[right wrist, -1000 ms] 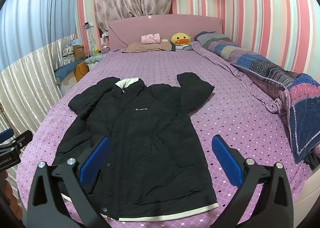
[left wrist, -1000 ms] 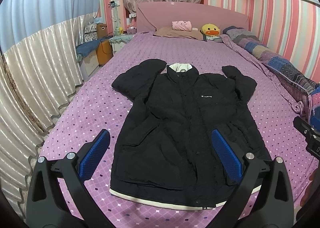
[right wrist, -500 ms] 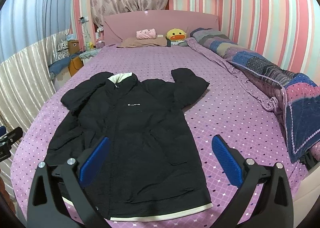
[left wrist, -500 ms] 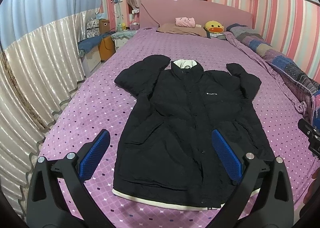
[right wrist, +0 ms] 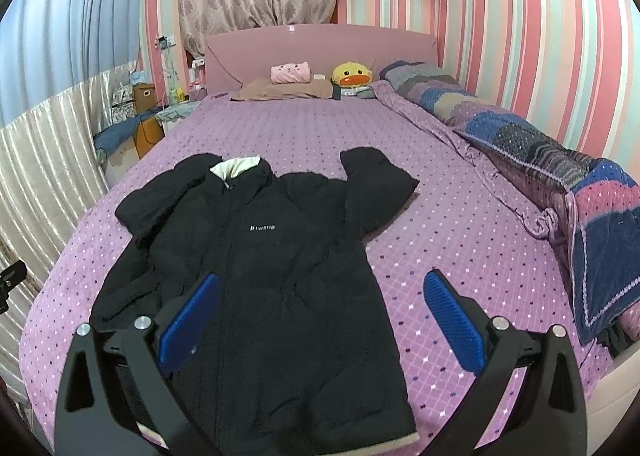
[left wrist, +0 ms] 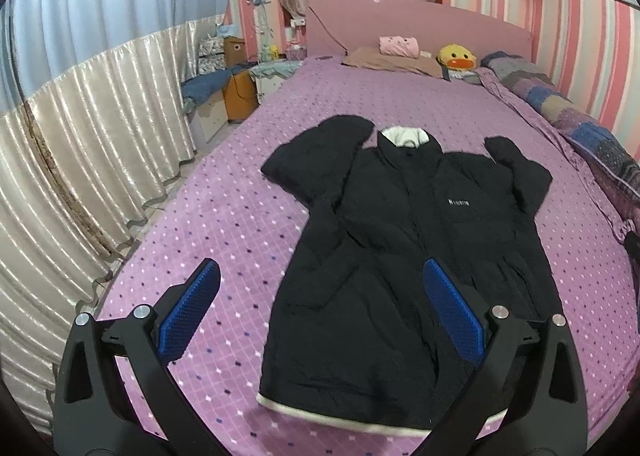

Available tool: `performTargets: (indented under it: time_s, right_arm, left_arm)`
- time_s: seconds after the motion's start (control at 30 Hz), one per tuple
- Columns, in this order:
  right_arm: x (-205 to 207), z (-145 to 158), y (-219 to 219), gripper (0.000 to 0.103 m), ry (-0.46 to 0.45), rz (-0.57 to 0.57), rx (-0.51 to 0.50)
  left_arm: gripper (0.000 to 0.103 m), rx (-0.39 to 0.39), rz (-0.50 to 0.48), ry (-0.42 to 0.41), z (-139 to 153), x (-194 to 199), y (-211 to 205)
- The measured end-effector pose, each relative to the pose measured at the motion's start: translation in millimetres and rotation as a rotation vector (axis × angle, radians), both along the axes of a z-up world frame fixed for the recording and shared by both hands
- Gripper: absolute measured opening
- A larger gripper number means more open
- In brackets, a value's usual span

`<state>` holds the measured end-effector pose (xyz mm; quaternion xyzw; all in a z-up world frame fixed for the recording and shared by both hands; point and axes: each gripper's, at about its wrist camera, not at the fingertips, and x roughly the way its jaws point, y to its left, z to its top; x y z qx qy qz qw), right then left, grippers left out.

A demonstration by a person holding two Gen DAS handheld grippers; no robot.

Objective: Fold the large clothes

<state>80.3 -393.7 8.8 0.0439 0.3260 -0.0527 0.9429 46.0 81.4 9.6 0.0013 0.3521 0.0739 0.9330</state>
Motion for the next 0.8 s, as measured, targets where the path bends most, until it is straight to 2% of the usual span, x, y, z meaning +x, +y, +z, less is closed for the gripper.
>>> performTargets:
  time_s: [0.17, 0.27, 0.4, 0.6, 0.8]
  right_arm:
    - [19.3, 4.2, -0.5, 0.101, 0.0, 0.014, -0.051]
    - [32.7, 7.9, -1.8, 0.101, 0.003, 0.027, -0.069]
    - [54.9, 11.7, -9.2, 0.101, 0.002, 0.016, -0.018]
    - [95.5, 3.9, -20.6, 0.101, 0.016, 0.01, 0.041]
    - [129.4, -10.5, -21.7, 0.101, 0.025, 0.048, 0.072]
  left_arm:
    - [0.1, -0.045, -0.028, 0.039, 1.8, 27.0, 0.4]
    - [0.1, -0.032, -0.03, 0.047, 2.2, 45.9, -2.8]
    - [0.1, -0.019, -0.048, 0.05, 2.0, 73.9, -9.4]
    - [0.1, 0.06, -0.047, 0.034, 1.5, 112.3, -23.5]
    - [0.1, 0.057, -0.084, 0.035, -7.8, 152.8, -32.8]
